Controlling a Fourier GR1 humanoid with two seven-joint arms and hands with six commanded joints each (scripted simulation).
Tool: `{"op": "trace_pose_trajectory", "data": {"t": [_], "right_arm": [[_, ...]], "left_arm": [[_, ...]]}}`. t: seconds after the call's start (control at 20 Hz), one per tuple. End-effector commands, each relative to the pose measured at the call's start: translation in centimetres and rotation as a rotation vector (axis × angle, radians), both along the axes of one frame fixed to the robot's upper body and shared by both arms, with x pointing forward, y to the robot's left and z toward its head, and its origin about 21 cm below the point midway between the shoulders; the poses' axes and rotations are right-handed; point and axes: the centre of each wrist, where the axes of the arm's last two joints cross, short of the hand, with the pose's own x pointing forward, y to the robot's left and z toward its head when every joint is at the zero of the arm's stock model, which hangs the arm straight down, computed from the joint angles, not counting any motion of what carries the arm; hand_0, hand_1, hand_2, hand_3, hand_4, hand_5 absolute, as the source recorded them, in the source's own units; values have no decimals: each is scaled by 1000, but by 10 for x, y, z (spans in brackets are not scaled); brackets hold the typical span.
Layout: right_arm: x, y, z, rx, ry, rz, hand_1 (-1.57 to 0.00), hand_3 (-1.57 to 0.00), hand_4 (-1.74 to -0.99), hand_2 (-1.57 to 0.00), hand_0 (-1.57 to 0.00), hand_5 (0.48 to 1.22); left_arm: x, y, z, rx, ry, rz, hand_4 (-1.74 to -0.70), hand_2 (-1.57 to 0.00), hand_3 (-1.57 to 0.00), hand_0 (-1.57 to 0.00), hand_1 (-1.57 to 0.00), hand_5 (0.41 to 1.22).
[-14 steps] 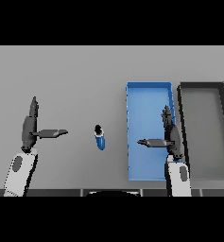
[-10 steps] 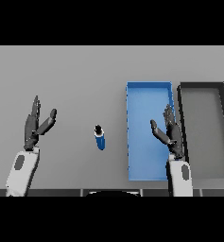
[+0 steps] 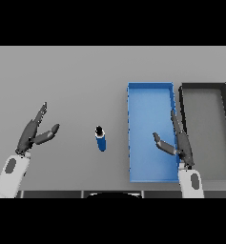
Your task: Pick up the blue pipe and place it into the blue bin.
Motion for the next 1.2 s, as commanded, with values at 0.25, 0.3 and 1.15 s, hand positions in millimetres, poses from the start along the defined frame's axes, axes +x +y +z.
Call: {"op": "trace_pose_trajectory", "data": {"t": [0.25, 0.3, 1.15], "right_arm": [[3, 1, 1, -12, 3, 3, 1, 1, -1176, 1, 1, 615], [5, 0, 5, -15, -4, 5, 1, 1, -1174, 1, 1, 616], [0, 0, -1, 5, 21, -5, 1, 1, -1210, 1, 1, 631]], "left_arm": [[-21, -12, 6, 23, 81, -232, -1048, 1, 1, 1, 1, 535], [-26, -23, 3, 23, 99, -269, -1071, 1, 1, 1, 1, 522], [-11, -141, -42, -25, 160, -451, -1134, 1, 1, 1, 1, 459]]}}
